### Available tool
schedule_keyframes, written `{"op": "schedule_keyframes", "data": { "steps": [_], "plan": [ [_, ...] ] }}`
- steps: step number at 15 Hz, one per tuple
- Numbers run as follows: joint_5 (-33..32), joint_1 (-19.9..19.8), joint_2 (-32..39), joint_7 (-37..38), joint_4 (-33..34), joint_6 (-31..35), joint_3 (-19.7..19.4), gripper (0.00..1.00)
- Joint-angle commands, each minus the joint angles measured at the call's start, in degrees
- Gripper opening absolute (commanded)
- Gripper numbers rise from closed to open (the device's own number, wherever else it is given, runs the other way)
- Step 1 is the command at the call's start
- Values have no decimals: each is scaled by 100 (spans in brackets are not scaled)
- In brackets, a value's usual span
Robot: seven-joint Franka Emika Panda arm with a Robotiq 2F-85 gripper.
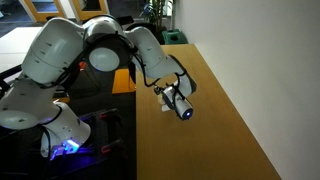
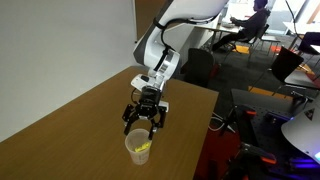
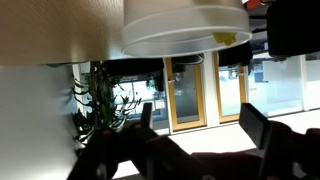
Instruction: Pick up the pen from the table and put it in the cup.
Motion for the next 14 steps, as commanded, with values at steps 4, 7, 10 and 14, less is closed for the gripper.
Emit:
{"op": "schedule_keyframes", "data": {
  "steps": [4, 7, 10, 14],
  "plan": [
    [233, 212, -1074, 143, -781, 129, -66, 100],
    [461, 298, -1641, 362, -1210, 317, -108, 100],
    [909, 396, -2274, 563, -1716, 850, -165, 100],
    [1899, 507, -2978, 570, -2264, 1815, -143, 100]
  ]
}}
